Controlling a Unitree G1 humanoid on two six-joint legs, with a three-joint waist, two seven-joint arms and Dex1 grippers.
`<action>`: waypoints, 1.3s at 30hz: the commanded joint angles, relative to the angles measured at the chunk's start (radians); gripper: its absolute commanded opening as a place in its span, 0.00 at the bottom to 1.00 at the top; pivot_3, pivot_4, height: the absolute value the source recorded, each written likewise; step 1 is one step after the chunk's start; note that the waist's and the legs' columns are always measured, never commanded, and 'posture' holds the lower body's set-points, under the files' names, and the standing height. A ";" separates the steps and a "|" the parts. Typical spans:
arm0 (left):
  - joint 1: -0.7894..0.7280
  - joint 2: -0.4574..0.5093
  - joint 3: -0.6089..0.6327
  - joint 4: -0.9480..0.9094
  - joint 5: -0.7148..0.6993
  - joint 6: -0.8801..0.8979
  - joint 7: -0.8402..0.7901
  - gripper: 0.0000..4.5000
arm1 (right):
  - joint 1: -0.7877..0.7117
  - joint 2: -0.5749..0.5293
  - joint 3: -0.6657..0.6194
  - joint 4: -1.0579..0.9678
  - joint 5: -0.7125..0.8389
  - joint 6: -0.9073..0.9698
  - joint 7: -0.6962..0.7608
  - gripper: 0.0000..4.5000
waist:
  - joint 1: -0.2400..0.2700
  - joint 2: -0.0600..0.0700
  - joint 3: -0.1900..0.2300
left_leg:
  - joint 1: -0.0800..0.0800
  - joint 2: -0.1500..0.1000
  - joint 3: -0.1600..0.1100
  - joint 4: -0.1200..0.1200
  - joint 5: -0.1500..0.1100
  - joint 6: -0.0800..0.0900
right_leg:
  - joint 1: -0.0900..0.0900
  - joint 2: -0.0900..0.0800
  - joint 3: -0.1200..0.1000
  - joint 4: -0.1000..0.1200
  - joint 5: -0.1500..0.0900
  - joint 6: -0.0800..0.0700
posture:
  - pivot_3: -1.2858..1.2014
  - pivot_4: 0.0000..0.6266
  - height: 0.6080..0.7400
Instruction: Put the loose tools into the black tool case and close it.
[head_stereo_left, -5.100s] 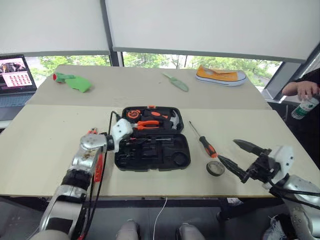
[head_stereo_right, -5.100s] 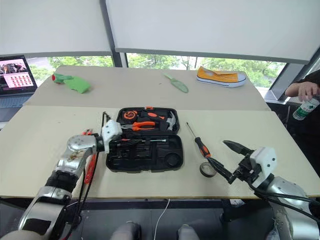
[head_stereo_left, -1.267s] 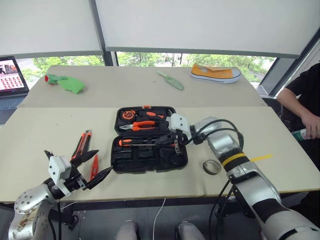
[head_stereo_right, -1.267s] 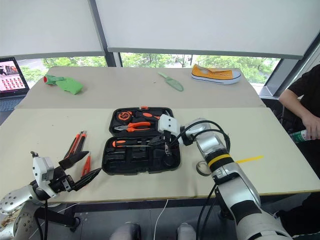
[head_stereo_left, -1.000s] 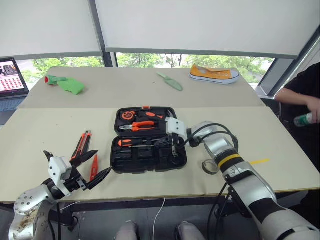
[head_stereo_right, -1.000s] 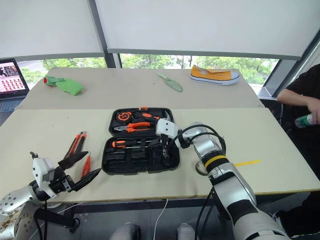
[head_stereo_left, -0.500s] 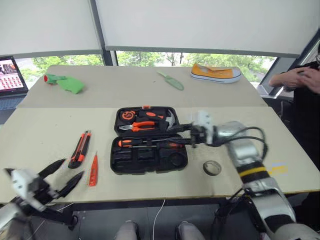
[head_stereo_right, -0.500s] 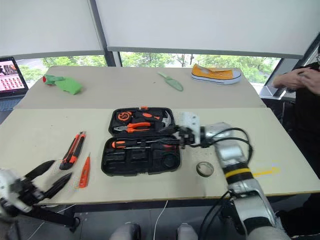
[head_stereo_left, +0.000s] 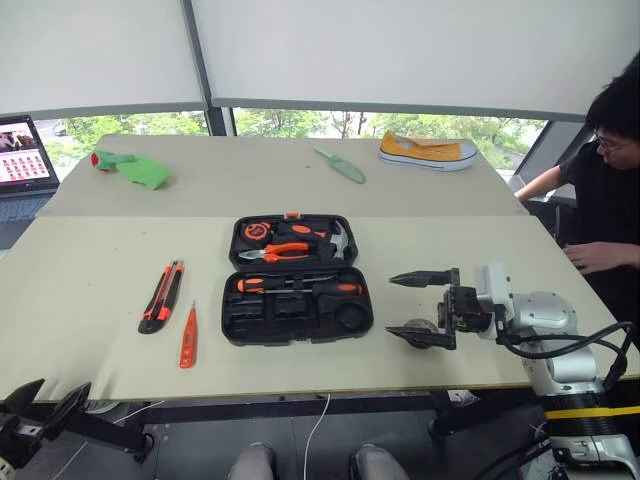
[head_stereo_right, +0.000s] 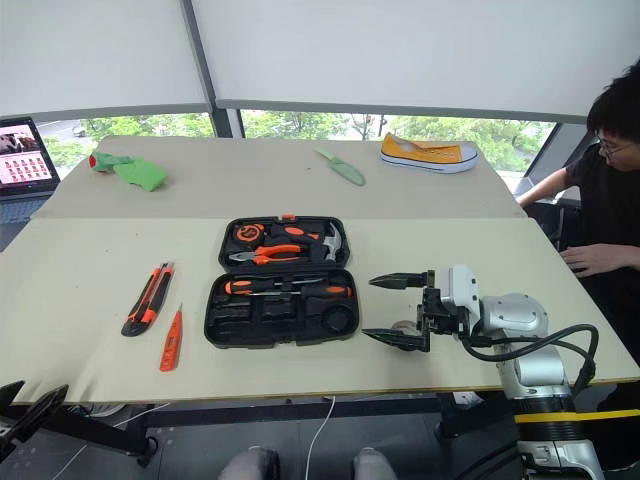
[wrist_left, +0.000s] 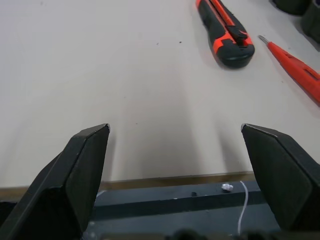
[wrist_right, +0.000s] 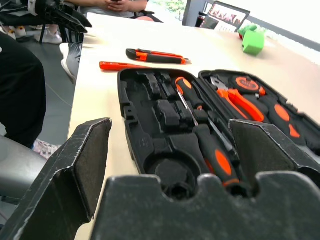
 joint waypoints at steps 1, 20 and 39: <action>-0.047 0.064 -0.018 -0.238 -0.152 0.295 0.241 1.00 | -0.064 0.002 -0.006 -0.045 0.037 -0.031 0.013 0.97 | 0.001 0.001 0.000 | 0.000 0.000 0.000 0.000 0.000 0.000 | 0.000 0.000 0.000 0.000 0.000 0.000 | 0.52 0.24 1.00; -0.405 -0.073 -0.392 -0.431 -0.330 0.727 1.057 0.68 | -0.079 -0.002 0.043 -0.107 0.058 0.014 0.024 1.00 | 0.006 0.003 0.000 | -0.001 -0.002 -0.002 -0.001 0.006 0.006 | 0.004 0.004 0.004 0.001 0.006 0.002 | 0.52 0.24 1.00; -0.424 0.235 -0.416 -0.237 0.023 0.054 -0.038 0.10 | -0.003 -0.066 -0.005 -0.189 0.070 0.069 -0.047 1.00 | 0.020 0.003 0.000 | -0.002 -0.003 -0.001 -0.001 0.002 -0.003 | 0.001 0.002 0.003 -0.001 0.002 -0.005 | 0.52 0.24 1.00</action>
